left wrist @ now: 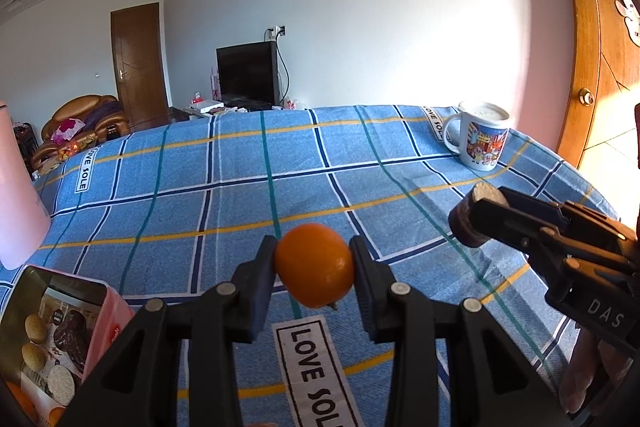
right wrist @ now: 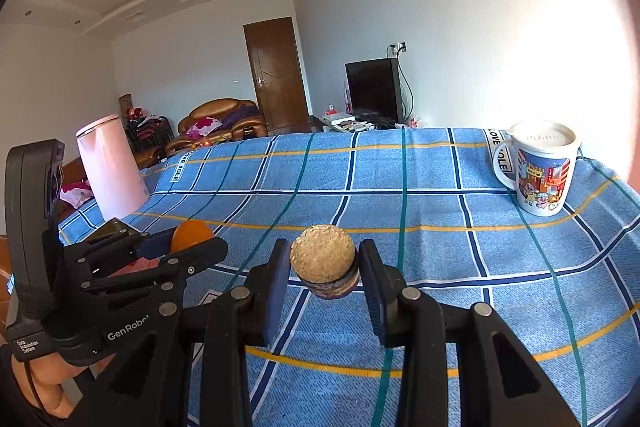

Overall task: Organize fruits
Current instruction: 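Lift and carry the orange with the left gripper while the right gripper carries the cookie over the tin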

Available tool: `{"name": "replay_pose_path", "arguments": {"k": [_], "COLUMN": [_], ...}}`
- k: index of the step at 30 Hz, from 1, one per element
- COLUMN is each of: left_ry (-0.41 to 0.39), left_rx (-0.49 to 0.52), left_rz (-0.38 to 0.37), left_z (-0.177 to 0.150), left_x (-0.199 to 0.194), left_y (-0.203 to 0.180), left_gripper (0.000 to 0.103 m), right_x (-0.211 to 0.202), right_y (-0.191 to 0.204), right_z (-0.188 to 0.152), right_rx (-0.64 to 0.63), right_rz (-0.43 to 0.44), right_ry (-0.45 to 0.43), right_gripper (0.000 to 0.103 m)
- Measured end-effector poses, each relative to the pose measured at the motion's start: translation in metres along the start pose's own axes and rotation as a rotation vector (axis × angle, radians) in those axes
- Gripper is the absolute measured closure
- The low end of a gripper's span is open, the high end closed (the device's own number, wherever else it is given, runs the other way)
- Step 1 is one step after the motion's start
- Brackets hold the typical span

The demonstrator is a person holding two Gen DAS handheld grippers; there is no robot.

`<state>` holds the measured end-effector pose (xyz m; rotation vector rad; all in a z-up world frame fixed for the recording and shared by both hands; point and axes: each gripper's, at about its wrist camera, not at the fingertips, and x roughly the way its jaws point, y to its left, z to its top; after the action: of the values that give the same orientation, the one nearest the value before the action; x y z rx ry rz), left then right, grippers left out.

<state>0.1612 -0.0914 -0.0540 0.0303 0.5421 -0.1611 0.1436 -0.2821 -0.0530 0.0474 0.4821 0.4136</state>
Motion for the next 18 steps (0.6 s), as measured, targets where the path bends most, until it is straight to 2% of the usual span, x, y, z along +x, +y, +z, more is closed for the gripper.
{"name": "replay_pose_path", "arguments": {"k": [11, 18], "left_ry": [-0.062, -0.081], "left_rx": [0.009, 0.005], "left_rz": [0.027, 0.054], "left_z": [-0.003, -0.009], "left_x": [-0.016, -0.029], "left_y": [0.001, 0.012], "left_gripper": [0.065, 0.065], "right_x": [-0.011, -0.016], "right_y": [0.011, 0.022], "right_z": [-0.001, -0.002], "right_rx": [-0.052, -0.056], "right_rz": [-0.025, -0.007], "right_ry": [-0.058, -0.085], "right_gripper": [0.066, 0.066]}}
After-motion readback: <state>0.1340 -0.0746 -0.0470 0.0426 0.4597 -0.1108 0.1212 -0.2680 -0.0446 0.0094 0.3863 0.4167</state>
